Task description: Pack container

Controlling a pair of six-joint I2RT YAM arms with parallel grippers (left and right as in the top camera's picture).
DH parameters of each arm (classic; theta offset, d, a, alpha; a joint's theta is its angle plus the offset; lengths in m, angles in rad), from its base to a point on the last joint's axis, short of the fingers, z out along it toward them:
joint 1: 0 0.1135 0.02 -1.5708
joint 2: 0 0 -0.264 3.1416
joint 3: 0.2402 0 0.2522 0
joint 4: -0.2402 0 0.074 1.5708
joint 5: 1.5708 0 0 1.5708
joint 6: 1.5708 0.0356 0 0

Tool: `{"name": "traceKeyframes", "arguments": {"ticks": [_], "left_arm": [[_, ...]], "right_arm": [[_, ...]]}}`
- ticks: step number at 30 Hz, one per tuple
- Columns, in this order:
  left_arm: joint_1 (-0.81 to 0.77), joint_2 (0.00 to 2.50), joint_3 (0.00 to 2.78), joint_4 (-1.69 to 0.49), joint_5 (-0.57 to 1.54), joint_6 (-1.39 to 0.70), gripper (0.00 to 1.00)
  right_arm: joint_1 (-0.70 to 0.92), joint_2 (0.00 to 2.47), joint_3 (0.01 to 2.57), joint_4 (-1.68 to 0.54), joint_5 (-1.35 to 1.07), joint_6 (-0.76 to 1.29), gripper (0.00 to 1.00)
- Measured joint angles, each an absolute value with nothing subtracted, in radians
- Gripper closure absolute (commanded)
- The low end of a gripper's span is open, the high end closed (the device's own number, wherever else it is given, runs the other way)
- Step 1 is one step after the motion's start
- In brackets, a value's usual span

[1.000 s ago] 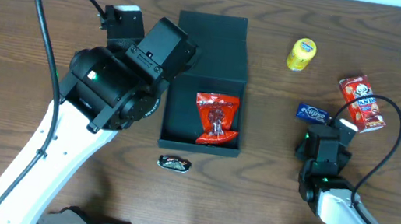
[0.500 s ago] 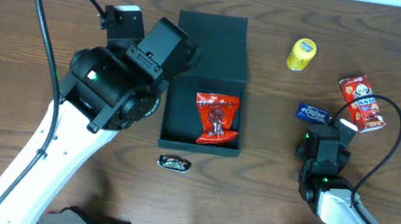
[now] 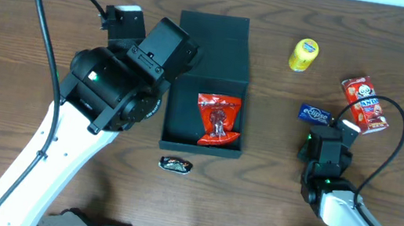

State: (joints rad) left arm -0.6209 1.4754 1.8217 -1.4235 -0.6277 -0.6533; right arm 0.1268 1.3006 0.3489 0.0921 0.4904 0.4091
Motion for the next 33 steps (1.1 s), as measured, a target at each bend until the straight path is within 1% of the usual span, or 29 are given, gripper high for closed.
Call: {"name": "traceKeyframes", "arguments": {"ticks": [1, 3, 9, 12, 15, 17, 22, 23, 24, 26, 29, 33], "left_arm": [[-0.621, 1.475, 1.822, -1.424, -0.628, -0.653, 0.05], [-0.620, 1.475, 1.822, -1.424, -0.628, -0.654, 0.05], [-0.621, 1.475, 1.822, -1.424, -0.628, -0.653, 0.05], [-0.621, 1.475, 1.822, -1.424, -0.628, -0.654, 0.05], [-0.620, 1.475, 1.821, -1.424, -0.628, -0.654, 0.05], [-0.620, 1.475, 1.821, -1.424, -0.627, -0.653, 0.05], [-0.619, 1.475, 1.821, -1.436, -0.629, -0.653, 0.05], [-0.618, 1.472, 1.820, -1.439, -0.629, -0.653, 0.05], [-0.617, 1.468, 1.820, -1.441, -0.629, -0.653, 0.05], [-0.609, 1.445, 1.816, -1.448, -0.628, -0.653, 0.05], [-0.574, 1.380, 1.814, -1.474, -0.628, -0.653, 0.05], [-0.521, 1.280, 1.814, -1.504, -0.610, -0.654, 0.05]], "right_arm": [[0.127, 1.301, 0.349, 0.094, 0.490, 0.409, 0.92], [0.127, 1.302, 0.349, 0.096, 0.490, 0.409, 0.99], [0.128, 1.296, 0.349, 0.094, 0.483, 0.409, 0.99], [0.148, 1.256, 0.350, 0.036, 0.471, 0.404, 0.98], [0.210, 1.142, 0.388, -0.113, 0.461, 0.365, 0.99], [0.250, 1.062, 0.458, -0.230, 0.459, 0.332, 0.99], [0.336, 0.913, 0.708, -0.560, 0.426, 0.294, 0.99], [0.347, 0.899, 0.767, -0.645, 0.402, 0.295, 0.99], [0.353, 0.892, 0.801, -0.685, 0.384, 0.295, 0.99], [0.363, 0.890, 0.894, -0.809, 0.308, 0.312, 0.99], [0.364, 0.907, 0.993, -0.928, 0.166, 0.356, 0.99], [0.364, 0.960, 1.075, -0.960, -0.089, 0.398, 0.99]]}}
